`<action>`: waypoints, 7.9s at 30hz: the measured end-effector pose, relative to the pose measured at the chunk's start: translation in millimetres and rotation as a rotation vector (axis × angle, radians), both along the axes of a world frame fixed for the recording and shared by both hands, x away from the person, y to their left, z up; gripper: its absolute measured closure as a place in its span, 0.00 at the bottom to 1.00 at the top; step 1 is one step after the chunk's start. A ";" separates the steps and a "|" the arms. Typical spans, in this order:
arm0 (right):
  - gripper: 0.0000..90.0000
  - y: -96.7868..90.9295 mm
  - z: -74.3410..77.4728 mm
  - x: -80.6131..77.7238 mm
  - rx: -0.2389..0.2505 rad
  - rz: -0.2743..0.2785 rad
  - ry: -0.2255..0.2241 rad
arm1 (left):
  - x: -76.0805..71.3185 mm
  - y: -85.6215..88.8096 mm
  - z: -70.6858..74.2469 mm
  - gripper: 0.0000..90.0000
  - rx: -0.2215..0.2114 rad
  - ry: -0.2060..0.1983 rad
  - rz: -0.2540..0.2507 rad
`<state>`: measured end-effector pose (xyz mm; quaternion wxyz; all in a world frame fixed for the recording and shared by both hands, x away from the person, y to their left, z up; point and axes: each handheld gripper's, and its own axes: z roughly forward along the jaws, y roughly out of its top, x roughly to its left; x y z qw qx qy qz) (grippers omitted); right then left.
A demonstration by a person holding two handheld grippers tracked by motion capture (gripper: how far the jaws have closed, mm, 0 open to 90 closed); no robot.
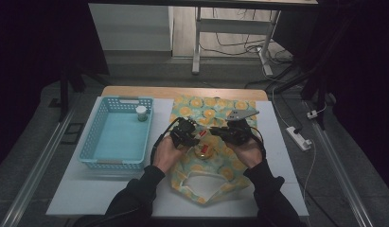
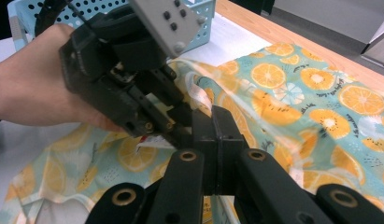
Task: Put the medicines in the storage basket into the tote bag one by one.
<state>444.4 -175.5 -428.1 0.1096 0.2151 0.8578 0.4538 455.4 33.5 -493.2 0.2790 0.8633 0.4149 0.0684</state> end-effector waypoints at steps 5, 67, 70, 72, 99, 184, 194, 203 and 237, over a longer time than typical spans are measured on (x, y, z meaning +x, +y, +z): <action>1.00 0.9 -2.0 0.7 -0.005 -0.002 0.001 | 7.1 1.8 -4.1 0.80 0.003 0.007 0.026; 1.00 -3.4 0.6 2.3 0.006 -0.011 -0.004 | -43.2 77.7 53.7 0.01 -0.191 -0.122 -0.093; 1.00 -4.0 0.7 2.5 0.006 -0.013 -0.003 | -40.9 85.6 54.5 0.01 -0.191 -0.124 -0.073; 1.00 -4.2 1.0 2.6 0.008 -0.015 -0.004 | -39.7 90.8 55.2 0.01 -0.189 -0.130 -0.060; 1.00 -3.6 0.6 3.0 0.008 -0.013 -0.004 | -3.2 163.2 55.0 0.00 -0.159 -0.163 0.097; 1.00 -5.2 2.5 2.8 0.015 -0.014 -0.010 | 49.6 204.9 54.3 0.56 -0.022 -0.049 0.267; 1.00 -5.1 2.5 2.6 0.018 -0.016 -0.012 | 21.0 187.3 78.1 0.56 -0.031 -0.094 0.165; 1.00 -6.0 3.1 2.8 0.024 -0.020 -0.014 | -8.5 160.7 89.2 0.56 -0.058 -0.114 0.057; 1.00 -5.1 4.0 1.8 0.028 -0.024 -0.023 | -49.6 52.6 75.7 0.56 -0.107 -0.102 -0.263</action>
